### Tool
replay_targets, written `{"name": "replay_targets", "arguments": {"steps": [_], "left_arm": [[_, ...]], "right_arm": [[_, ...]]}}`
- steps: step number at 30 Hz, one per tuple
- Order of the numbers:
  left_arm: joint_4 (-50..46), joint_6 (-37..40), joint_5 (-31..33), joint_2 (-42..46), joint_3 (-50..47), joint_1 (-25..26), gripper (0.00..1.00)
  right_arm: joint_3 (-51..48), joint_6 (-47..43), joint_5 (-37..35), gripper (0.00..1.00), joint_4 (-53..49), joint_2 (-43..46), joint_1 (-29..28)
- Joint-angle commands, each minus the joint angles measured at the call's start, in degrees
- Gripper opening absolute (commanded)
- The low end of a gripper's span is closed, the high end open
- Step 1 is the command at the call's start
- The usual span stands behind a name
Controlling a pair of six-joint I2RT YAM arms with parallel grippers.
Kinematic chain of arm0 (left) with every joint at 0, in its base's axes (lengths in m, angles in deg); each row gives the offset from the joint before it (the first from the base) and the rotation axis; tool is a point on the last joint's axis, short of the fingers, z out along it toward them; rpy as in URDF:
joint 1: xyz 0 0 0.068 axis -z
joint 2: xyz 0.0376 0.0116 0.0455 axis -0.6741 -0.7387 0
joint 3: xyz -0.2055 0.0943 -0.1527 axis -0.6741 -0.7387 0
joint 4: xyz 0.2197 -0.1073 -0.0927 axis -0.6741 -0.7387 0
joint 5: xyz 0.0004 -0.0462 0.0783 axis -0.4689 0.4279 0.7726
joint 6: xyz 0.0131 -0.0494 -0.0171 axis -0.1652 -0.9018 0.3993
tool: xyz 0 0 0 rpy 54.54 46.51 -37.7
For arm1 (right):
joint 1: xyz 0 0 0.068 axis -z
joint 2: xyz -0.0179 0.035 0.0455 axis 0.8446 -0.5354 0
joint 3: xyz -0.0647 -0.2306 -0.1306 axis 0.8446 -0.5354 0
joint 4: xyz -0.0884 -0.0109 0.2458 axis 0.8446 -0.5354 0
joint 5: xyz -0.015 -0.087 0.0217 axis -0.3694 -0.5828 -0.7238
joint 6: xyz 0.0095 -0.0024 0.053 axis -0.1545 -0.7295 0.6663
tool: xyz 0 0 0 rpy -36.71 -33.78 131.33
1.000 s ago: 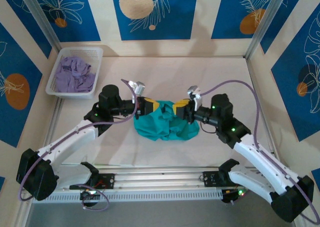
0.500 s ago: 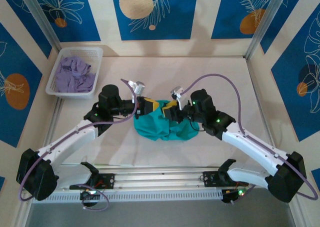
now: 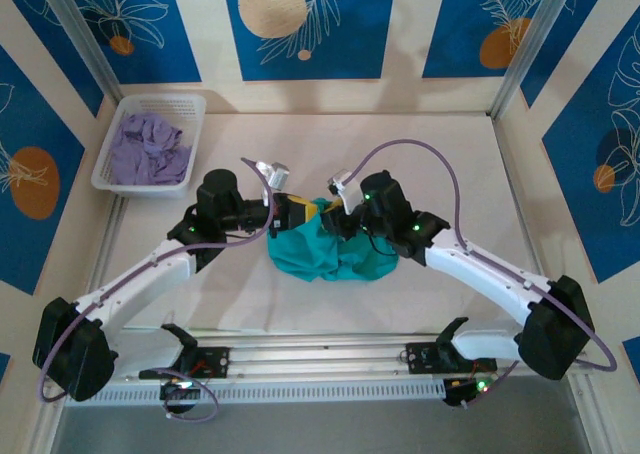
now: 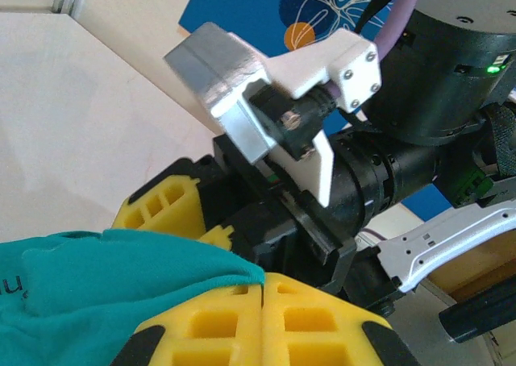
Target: Fold the inside-out t-shirt
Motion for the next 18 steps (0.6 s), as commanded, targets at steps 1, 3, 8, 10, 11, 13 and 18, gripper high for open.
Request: {"name": "replay_targets", "arguments": {"steps": [1, 3, 8, 10, 11, 13, 18], "left_arm": [[1.6, -0.2, 0.0, 0.9, -0.1, -0.7, 0.0], [0.9, 0.0, 1.0, 1.1, -0.1, -1.0, 0.0], [-1.9, -0.2, 5.4, 1.9, -0.4, -2.8, 0.0], [-1.6, -1.7, 7.0, 2.2, -1.2, -4.3, 0.0], [-0.8, -2.7, 7.3, 2.3, -1.8, -5.1, 0.0], [2.1, -5.8, 7.3, 2.2, -3.4, -7.2, 0.0], [5.8, -9.3, 6.3, 1.4, -5.9, -9.4, 0.0]], "right_arm": [[2.1, -1.5, -0.9, 0.14, -0.9, -0.3, -0.6], [1.7, -1.5, -0.7, 0.05, -0.9, 0.9, -0.5], [-0.5, 0.9, 4.1, 0.0, -0.4, 8.8, 2.7], [-2.1, 3.4, 9.7, 0.0, 1.0, 13.0, 5.6], [-2.8, 4.7, 12.5, 0.0, 2.0, 14.7, 7.1], [-4.6, 8.1, 18.0, 0.0, 4.9, 17.8, 10.3], [-8.1, 13.9, 25.6, 0.0, 11.6, 20.1, 14.0]]}}
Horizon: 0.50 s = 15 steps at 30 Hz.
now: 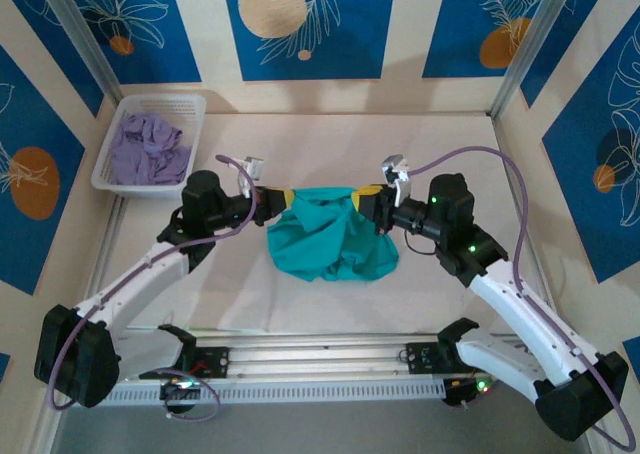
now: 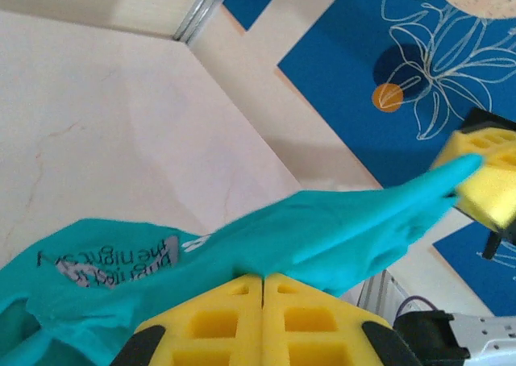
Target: Fold the inside-out t-shirt
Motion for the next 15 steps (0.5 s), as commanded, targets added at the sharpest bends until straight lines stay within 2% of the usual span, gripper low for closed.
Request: {"name": "replay_targets", "arguments": {"steps": [1, 6, 9, 11, 15], "left_arm": [[3.4, -2.5, 0.1, -0.1, -1.0, -0.9, 0.0], [-0.3, 0.0, 0.4, 0.1, -1.3, -0.6, 0.07], [-5.0, 3.5, 3.4, 1.7, -0.7, 0.8, 0.17], [-9.7, 7.3, 8.0, 3.6, 0.2, 2.8, 0.28], [-16.9, 16.6, 22.1, 8.7, 1.7, 10.3, 0.49]], "right_arm": [[-2.8, 5.8, 8.3, 0.0, 6.0, 0.0, 1.2], [-4.3, 7.7, 9.2, 0.0, 9.3, -1.0, 1.1], [-4.2, 7.9, 9.2, 0.0, 9.7, -2.1, 0.7], [-4.3, 8.1, 8.9, 0.0, 9.9, -2.6, 0.4], [-4.0, 8.0, 8.3, 0.0, 10.0, -3.5, -0.1]]}}
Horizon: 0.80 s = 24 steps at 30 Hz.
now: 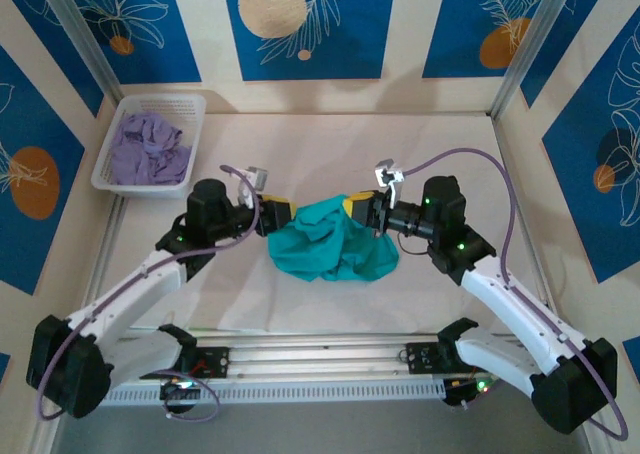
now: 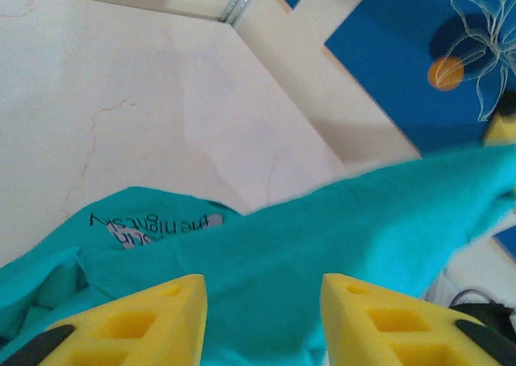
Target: Fold the inside-out t-shirt
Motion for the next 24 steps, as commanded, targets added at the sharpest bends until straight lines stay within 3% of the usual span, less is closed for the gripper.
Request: {"name": "replay_targets", "arguments": {"steps": [1, 7, 12, 14, 17, 20, 22, 24], "left_arm": [[-7.4, 10.5, 14.1, 4.5, 2.6, 5.9, 0.53], [-14.7, 21.5, 32.5, 0.4, 8.9, 18.0, 0.69], [-16.5, 25.3, 37.2, -6.0, 13.2, 22.4, 0.7], [-16.8, 25.7, 38.0, -7.6, 14.2, 22.8, 0.63], [-16.9, 25.8, 38.6, -9.0, 14.9, 22.8, 0.44], [-16.7, 25.8, 37.3, -9.8, 15.0, 22.7, 0.19], [-17.6, 24.8, 33.0, -9.8, 15.6, 22.4, 0.02], [-18.4, 23.5, 25.1, -9.1, 15.9, 21.5, 0.0]], "right_arm": [[-0.1, 1.0, 0.7, 0.0, 1.7, -0.6, -0.6], [0.2, 1.2, 0.2, 0.0, 2.4, -1.7, -1.7], [0.5, 0.8, -0.6, 0.0, 1.6, -1.5, -2.2], [0.3, 0.6, -0.9, 0.0, 1.2, -1.2, -2.2], [0.0, 0.0, -1.6, 0.0, 0.5, -0.7, -2.2], [-0.1, -1.1, -2.5, 0.0, -0.8, 0.0, -2.3], [0.3, -3.1, -4.5, 0.0, -3.2, 0.8, -2.4], [0.6, -5.3, -8.3, 0.0, -6.1, 1.8, -2.4]]}}
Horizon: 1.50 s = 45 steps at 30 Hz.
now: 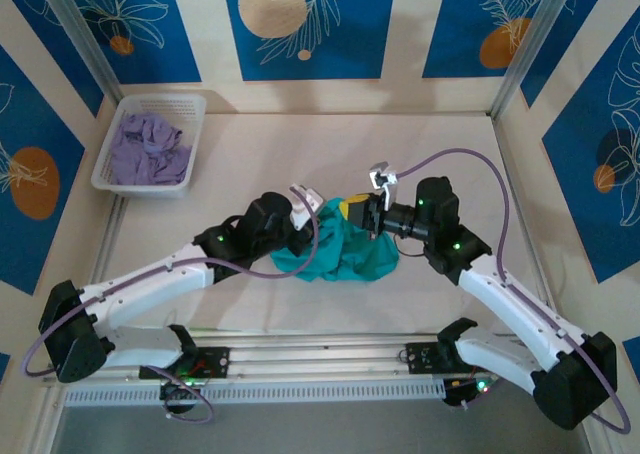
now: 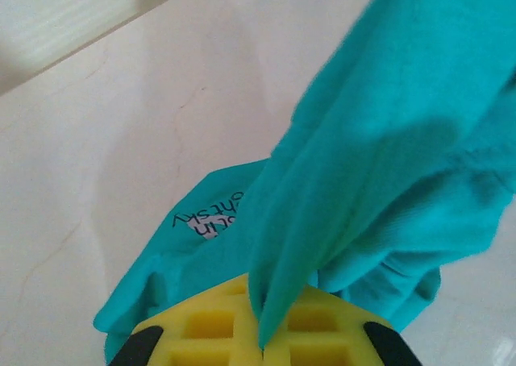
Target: Fold the inside-out t-shirt
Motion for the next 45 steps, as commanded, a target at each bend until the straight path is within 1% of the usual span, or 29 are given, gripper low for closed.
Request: {"name": "replay_targets", "arguments": {"steps": [1, 4, 7, 9, 12, 16, 19, 22, 24, 25, 28, 30, 33, 39, 45], "left_arm": [[-1.8, -1.7, -13.4, 1.2, 2.7, -1.3, 0.0], [-1.8, -4.3, -27.3, 2.7, 3.0, -3.1, 0.0], [-0.8, -6.7, -38.3, 3.1, 3.6, -5.0, 0.0], [-0.2, -8.1, -43.7, 3.0, 4.1, -6.8, 0.0], [0.9, -10.2, -49.9, 3.4, 4.4, -10.7, 0.0], [4.0, -13.0, -55.5, 5.1, 4.0, -16.4, 0.0], [5.0, -13.1, -58.0, 5.5, 4.4, -19.1, 0.0], [5.8, -14.0, -61.9, 4.7, 5.7, -21.5, 0.0], [4.9, -13.8, -63.1, 4.2, 6.9, -22.6, 0.0], [3.8, -13.2, -63.2, 3.9, 7.7, -23.1, 0.0], [0.9, -11.6, -63.2, 3.5, 9.3, -23.6, 0.0], [0.3, -11.3, -63.2, 3.3, 9.7, -23.7, 0.0], [0.5, -11.5, -63.1, 3.4, 9.5, -23.8, 0.0], [0.6, -11.8, -63.1, 3.8, 9.2, -23.8, 0.0], [0.9, -12.2, -62.8, 3.8, 8.9, -23.8, 0.0]], "right_arm": [[0.7, -4.5, -7.6, 0.0, -5.4, 2.6, -0.4], [1.1, -5.3, -13.8, 0.02, -8.1, 2.4, -0.4], [1.7, -5.2, -13.9, 0.05, -7.4, 0.4, -0.5], [2.3, -5.3, -12.8, 0.06, -6.3, -1.5, -0.6], [3.7, -6.0, -10.2, 0.1, -5.7, -4.4, -0.5], [7.2, -8.4, -11.0, 0.15, -11.1, -6.9, -0.6], [9.1, -10.4, -11.5, 0.2, -15.5, -6.8, -0.5], [9.3, -12.4, -9.2, 0.28, -17.3, -4.3, -0.7], [8.5, -13.7, -5.8, 0.33, -16.7, -2.0, -0.9], [7.7, -14.4, -3.0, 0.35, -15.7, -0.7, -1.2], [5.3, -16.4, 3.6, 0.38, -11.7, 1.9, -3.2], [4.7, -17.2, 7.2, 0.39, -8.9, 2.1, -5.0], [6.0, -18.8, 10.2, 0.39, -6.5, -0.6, -7.6], [9.1, -20.2, 10.2, 0.38, -4.5, -6.5, -8.1], [9.7, -21.5, 10.1, 0.37, -4.0, -7.6, -7.9]]}}
